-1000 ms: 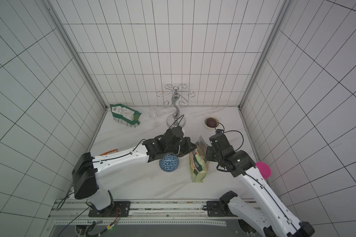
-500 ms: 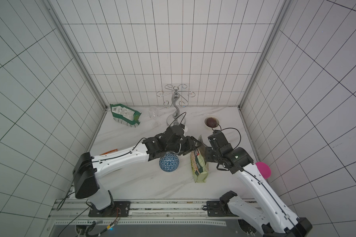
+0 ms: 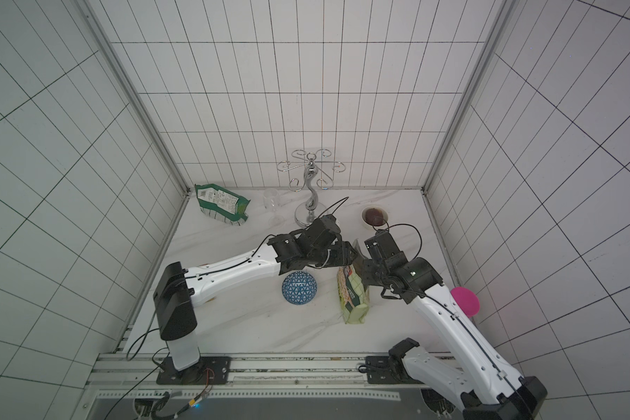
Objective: Pour the oats into the breakfast bowl
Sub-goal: Open the oats bag at the center of the board.
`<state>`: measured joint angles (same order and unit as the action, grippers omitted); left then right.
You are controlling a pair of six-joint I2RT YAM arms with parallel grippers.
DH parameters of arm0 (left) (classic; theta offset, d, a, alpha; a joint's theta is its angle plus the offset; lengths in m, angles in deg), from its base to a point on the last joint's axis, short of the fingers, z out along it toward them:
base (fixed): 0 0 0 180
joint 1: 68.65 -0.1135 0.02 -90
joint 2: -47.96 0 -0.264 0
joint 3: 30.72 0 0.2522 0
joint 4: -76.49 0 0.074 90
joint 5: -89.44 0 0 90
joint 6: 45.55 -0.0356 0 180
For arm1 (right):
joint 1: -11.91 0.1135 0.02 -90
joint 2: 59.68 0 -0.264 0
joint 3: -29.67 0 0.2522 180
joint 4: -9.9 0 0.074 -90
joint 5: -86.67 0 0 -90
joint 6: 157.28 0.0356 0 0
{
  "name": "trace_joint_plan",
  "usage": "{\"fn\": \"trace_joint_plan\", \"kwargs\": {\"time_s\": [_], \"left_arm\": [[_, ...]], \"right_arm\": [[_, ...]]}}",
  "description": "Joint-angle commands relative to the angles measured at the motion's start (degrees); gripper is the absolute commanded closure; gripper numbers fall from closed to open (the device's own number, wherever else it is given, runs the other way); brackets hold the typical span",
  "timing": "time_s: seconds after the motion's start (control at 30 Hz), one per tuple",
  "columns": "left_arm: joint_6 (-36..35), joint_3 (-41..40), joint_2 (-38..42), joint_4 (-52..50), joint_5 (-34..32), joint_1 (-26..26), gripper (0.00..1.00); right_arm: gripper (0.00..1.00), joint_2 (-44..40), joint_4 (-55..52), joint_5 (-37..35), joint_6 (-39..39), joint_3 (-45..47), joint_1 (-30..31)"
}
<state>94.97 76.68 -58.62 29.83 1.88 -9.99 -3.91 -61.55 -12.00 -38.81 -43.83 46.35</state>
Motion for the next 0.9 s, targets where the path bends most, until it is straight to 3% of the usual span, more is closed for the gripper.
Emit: {"fn": "trace_joint_plan", "kwargs": {"time_s": [0.0, 0.33, 0.47, 0.67, 0.87], "left_arm": [[-3.8, 2.7, -1.2, -3.9, -3.6, -0.2, 0.42], [-7.5, 8.0, -4.5, -7.1, -10.2, -0.2, 0.59], [-8.8, 10.4, -6.9, -9.8, -11.5, -0.4, 0.75], [-10.8, 12.5, -7.1, -11.6, -12.5, -0.6, 1.00], [-13.3, 16.7, -6.9, -15.7, -18.0, -0.8, 1.00]], "right_arm": [[0.76, 0.7, 1.0, -1.9, -0.3, 0.0, -1.0], [0.83, 4.3, 4.7, -1.4, -1.5, -0.4, -3.9], [0.99, 5.6, 5.4, -1.5, -2.0, -1.8, -5.6], [1.00, 6.5, 6.9, -0.7, -3.1, -3.5, -8.8], [1.00, 8.1, 9.5, 1.0, -4.5, -6.1, -12.1]]}}
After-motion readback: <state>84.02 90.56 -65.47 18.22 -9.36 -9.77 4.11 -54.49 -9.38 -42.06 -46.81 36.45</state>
